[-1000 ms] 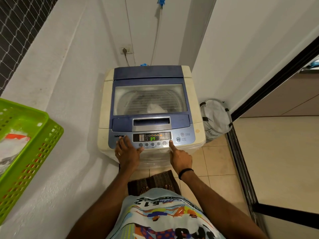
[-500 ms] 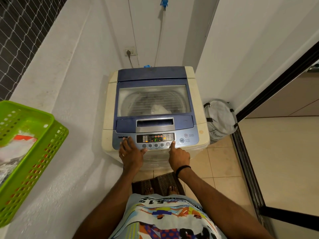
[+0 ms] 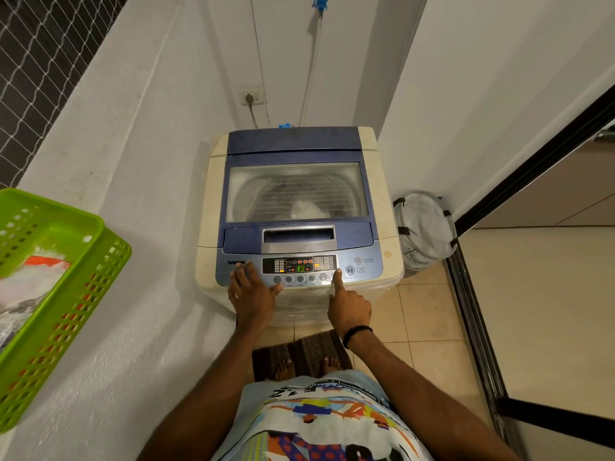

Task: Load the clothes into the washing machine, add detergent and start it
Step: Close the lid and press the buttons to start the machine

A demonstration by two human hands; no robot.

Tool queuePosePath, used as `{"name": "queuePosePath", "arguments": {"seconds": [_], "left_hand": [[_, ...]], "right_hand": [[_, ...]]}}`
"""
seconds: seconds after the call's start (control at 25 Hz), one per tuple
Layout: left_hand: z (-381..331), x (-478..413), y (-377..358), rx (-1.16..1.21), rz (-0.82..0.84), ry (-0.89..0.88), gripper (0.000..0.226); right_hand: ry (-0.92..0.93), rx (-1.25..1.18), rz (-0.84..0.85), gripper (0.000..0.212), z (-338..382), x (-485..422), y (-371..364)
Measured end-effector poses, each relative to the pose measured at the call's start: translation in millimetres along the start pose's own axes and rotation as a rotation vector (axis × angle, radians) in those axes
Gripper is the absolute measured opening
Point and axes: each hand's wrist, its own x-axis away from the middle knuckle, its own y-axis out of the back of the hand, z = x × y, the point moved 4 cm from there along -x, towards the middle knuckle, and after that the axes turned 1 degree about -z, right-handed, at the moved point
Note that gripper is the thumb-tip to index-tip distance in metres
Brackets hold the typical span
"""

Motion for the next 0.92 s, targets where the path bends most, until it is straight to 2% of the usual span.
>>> {"name": "queuePosePath", "arguments": {"seconds": [0.16, 0.36, 0.68, 0.92], "left_hand": [[0.3, -3.5, 1.5, 0.016, 0.006, -0.008, 0.105], [1.1, -5.4, 0.8, -0.003, 0.000, -0.021, 0.107], [0.4, -3.4, 2.3, -0.007, -0.013, -0.024, 0.106], [-1.0, -3.2, 2.2, -0.005, -0.009, -0.009, 0.106]], "right_hand": [[-0.067, -0.065, -0.067, 0.081, -19.3, -1.3, 2.8], [-0.127, -0.088, -0.049, 0.081, -42.1, -0.1, 1.9], [-0.077, -0.078, -0.031, 0.080, -37.5, 0.0, 2.6], [-0.057, -0.059, -0.021, 0.069, -30.8, -3.6, 8.4]]}}
